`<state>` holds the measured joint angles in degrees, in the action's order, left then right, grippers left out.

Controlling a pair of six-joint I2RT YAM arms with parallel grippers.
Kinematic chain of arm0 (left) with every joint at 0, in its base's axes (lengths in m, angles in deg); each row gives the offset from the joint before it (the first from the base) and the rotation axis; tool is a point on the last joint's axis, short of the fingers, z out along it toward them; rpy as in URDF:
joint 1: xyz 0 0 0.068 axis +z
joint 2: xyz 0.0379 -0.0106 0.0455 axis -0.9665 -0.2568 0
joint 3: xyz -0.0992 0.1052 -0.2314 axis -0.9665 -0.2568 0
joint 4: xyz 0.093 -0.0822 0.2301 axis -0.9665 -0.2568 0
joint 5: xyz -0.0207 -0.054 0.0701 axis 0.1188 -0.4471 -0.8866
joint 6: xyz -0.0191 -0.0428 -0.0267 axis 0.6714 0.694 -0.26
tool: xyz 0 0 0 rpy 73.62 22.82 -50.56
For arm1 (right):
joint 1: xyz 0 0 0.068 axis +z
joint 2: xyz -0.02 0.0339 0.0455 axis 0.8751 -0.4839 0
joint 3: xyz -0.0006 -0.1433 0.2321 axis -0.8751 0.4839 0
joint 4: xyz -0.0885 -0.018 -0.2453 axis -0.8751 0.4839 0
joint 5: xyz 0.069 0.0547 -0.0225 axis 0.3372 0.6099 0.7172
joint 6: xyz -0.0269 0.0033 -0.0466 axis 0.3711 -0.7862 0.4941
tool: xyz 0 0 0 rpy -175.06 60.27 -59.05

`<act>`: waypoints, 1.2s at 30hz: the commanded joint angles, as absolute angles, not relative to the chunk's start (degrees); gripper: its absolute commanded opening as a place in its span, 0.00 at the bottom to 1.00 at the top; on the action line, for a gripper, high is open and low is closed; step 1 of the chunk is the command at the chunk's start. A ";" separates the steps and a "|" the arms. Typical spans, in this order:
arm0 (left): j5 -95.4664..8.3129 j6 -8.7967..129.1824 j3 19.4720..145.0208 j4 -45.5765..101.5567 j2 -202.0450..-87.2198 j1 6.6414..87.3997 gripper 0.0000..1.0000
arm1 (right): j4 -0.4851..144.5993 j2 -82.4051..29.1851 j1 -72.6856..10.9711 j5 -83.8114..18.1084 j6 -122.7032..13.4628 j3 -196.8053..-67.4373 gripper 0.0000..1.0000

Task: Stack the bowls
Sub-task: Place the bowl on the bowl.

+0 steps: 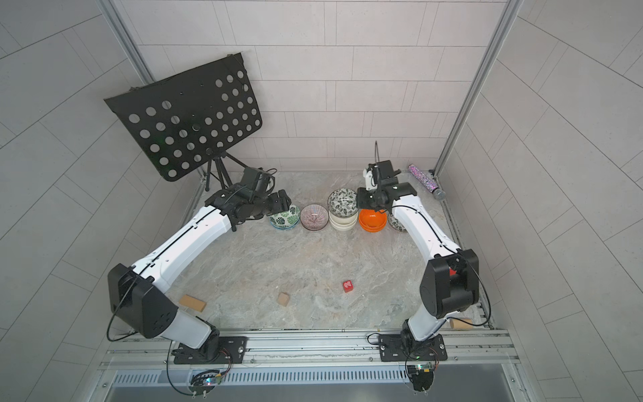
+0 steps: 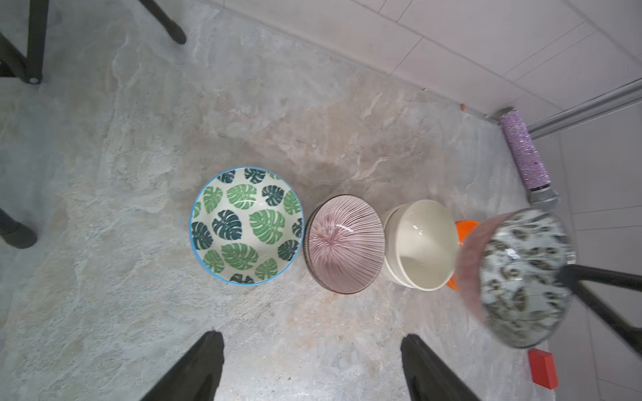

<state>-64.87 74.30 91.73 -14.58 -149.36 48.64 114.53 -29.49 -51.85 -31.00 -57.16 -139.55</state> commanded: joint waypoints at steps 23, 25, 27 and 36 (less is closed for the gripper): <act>-60.99 73.04 90.21 -16.45 -150.76 50.63 0.81 | 104.91 -29.59 -80.13 -29.59 -62.78 -125.88 0.00; -60.99 73.01 89.95 -16.33 -150.62 50.80 0.81 | 104.90 -30.43 -80.20 -30.38 -62.43 -125.75 0.00; -60.92 73.04 89.75 -16.20 -150.59 50.96 0.81 | 104.86 -31.18 -80.20 -30.81 -62.14 -125.75 0.00; -60.38 73.21 89.57 -15.84 -150.65 51.19 0.81 | 104.36 -34.40 -79.96 -30.55 -62.13 -125.67 0.00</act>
